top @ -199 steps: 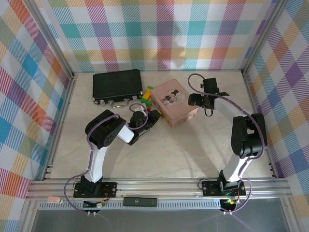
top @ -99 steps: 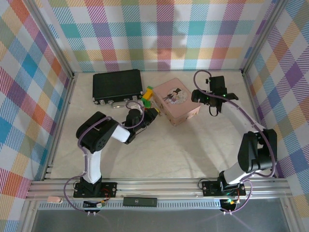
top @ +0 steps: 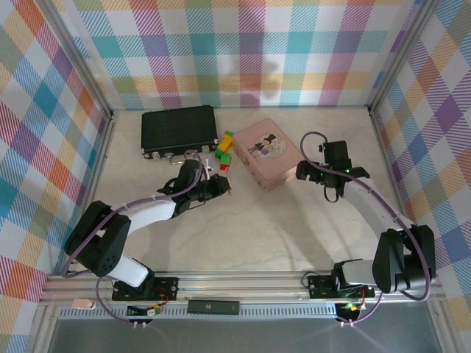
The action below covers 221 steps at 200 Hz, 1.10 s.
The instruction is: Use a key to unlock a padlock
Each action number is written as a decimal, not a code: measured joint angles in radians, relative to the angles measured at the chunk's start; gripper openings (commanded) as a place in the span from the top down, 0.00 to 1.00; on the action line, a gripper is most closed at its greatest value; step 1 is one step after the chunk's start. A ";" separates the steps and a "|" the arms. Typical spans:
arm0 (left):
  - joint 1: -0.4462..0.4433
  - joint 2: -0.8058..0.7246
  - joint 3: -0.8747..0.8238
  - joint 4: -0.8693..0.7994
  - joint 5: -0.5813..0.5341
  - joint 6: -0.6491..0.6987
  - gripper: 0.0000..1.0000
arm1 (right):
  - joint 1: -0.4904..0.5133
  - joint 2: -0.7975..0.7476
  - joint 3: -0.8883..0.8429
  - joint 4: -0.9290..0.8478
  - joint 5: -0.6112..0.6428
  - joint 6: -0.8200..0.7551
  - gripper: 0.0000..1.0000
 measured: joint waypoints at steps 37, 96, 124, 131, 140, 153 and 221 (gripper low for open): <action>-0.035 0.006 -0.003 -0.158 -0.007 0.078 1.00 | 0.000 -0.067 -0.065 0.008 0.000 0.019 0.02; -0.095 0.114 -0.003 -0.153 -0.019 0.092 0.85 | 0.000 -0.108 -0.112 0.052 0.053 0.016 0.01; -0.095 0.126 -0.002 -0.149 -0.037 0.085 0.57 | -0.001 -0.108 -0.131 0.075 0.093 0.006 0.00; -0.095 0.126 -0.002 -0.149 -0.041 0.087 0.51 | -0.002 -0.108 -0.138 0.087 0.105 0.002 0.01; -0.095 0.125 -0.001 -0.145 -0.041 0.091 0.46 | -0.008 -0.107 -0.148 0.105 0.120 -0.004 0.01; -0.100 0.114 0.003 -0.151 -0.048 0.093 0.39 | -0.021 -0.101 -0.162 0.129 0.137 -0.008 0.01; -0.074 -0.122 0.088 -0.369 -0.277 0.172 0.02 | -0.083 0.045 -0.209 0.369 0.195 -0.087 0.01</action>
